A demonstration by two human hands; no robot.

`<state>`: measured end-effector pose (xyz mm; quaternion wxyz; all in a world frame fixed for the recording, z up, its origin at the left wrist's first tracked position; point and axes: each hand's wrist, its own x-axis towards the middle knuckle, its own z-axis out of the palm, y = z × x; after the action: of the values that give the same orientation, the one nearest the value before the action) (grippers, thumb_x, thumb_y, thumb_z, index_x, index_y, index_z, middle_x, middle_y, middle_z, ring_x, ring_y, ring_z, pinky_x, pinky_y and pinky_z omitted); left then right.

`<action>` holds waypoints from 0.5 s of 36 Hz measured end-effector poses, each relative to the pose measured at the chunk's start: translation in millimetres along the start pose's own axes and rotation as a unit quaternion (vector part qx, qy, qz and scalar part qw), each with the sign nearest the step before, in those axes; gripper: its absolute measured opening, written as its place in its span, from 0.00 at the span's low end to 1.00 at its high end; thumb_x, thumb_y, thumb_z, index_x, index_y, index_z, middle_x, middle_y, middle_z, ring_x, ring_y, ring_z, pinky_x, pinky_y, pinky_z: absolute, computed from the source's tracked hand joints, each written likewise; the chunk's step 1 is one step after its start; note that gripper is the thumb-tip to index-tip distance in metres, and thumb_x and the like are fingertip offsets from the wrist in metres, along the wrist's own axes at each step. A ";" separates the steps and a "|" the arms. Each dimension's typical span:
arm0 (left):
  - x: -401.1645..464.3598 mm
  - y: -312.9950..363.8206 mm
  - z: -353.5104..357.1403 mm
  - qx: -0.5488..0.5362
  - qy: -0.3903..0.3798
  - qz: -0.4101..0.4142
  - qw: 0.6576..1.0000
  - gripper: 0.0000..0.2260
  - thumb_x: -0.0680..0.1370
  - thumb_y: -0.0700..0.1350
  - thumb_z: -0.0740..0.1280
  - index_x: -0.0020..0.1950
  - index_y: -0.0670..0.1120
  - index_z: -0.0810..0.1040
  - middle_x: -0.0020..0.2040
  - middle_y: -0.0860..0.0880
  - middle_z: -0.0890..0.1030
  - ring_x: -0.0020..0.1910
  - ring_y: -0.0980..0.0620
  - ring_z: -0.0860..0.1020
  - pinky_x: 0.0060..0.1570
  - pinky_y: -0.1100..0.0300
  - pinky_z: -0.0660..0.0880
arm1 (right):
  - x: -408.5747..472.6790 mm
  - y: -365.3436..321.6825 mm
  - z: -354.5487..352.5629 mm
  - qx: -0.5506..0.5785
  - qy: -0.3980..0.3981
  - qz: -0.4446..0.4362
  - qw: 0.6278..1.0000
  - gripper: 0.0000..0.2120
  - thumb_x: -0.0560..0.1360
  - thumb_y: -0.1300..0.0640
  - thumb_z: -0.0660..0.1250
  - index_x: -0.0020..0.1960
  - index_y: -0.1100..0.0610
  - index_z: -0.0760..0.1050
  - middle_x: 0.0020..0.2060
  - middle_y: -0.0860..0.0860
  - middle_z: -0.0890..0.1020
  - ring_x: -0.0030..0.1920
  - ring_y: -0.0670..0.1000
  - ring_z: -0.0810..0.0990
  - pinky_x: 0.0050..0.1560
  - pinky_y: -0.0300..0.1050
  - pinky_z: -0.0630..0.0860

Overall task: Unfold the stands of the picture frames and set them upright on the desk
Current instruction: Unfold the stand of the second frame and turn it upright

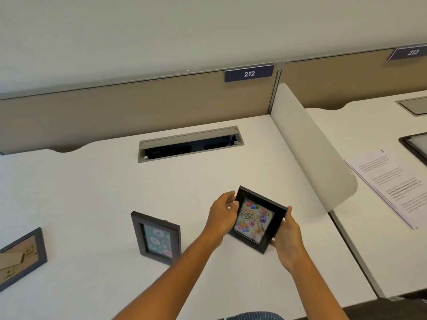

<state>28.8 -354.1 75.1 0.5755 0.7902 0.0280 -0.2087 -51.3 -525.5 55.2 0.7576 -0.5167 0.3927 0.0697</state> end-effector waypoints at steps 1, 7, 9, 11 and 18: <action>-0.5 0.2 -0.3 0.003 0.002 0.002 1.000 0.20 0.85 0.47 0.64 0.77 0.50 0.69 0.71 0.52 0.76 0.65 0.58 0.74 0.51 0.72 0.72 | 0.6 0.4 -0.2 -0.018 0.005 -0.003 1.000 0.35 0.85 0.28 0.45 0.74 0.47 0.78 0.68 0.55 0.85 0.70 0.61 0.81 0.78 0.70 0.70; -5.3 9.7 -3.9 0.050 0.008 0.036 0.998 0.25 0.84 0.50 0.65 0.81 0.52 0.63 0.77 0.53 0.70 0.74 0.56 0.69 0.64 0.65 0.69 | -0.2 0.2 -5.7 -0.109 0.077 -0.051 0.990 0.41 0.84 0.28 0.41 0.71 0.56 0.78 0.62 0.60 0.84 0.64 0.63 0.81 0.76 0.66 0.69; -8.1 16.1 -7.1 0.073 0.012 0.065 0.995 0.27 0.84 0.52 0.64 0.82 0.53 0.60 0.79 0.53 0.68 0.77 0.55 0.66 0.71 0.61 0.67 | -2.5 -6.8 -6.8 -0.132 0.115 -0.083 0.981 0.41 0.84 0.29 0.42 0.72 0.56 0.78 0.66 0.61 0.83 0.69 0.64 0.79 0.77 0.67 0.67; -12.6 23.6 -11.5 0.094 0.022 0.092 0.991 0.28 0.84 0.54 0.63 0.83 0.53 0.58 0.81 0.54 0.64 0.79 0.54 0.63 0.75 0.59 0.63 | -6.7 -17.0 -6.8 -0.166 0.147 -0.136 0.966 0.37 0.88 0.32 0.43 0.77 0.54 0.76 0.74 0.59 0.79 0.76 0.63 0.75 0.80 0.66 0.65; -28.7 55.0 -44.4 0.155 0.047 0.184 0.969 0.32 0.84 0.60 0.59 0.84 0.58 0.48 0.85 0.57 0.45 0.84 0.54 0.44 0.80 0.52 0.52 | -28.5 -58.2 6.2 -0.346 0.205 -0.371 0.837 0.34 0.83 0.37 0.49 0.80 0.55 0.72 0.80 0.57 0.72 0.80 0.61 0.67 0.79 0.71 0.63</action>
<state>31.5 -326.0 146.0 0.4726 0.8703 -0.1235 -0.0632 -37.7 -538.3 117.6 0.4010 -0.8546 0.2676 -0.1930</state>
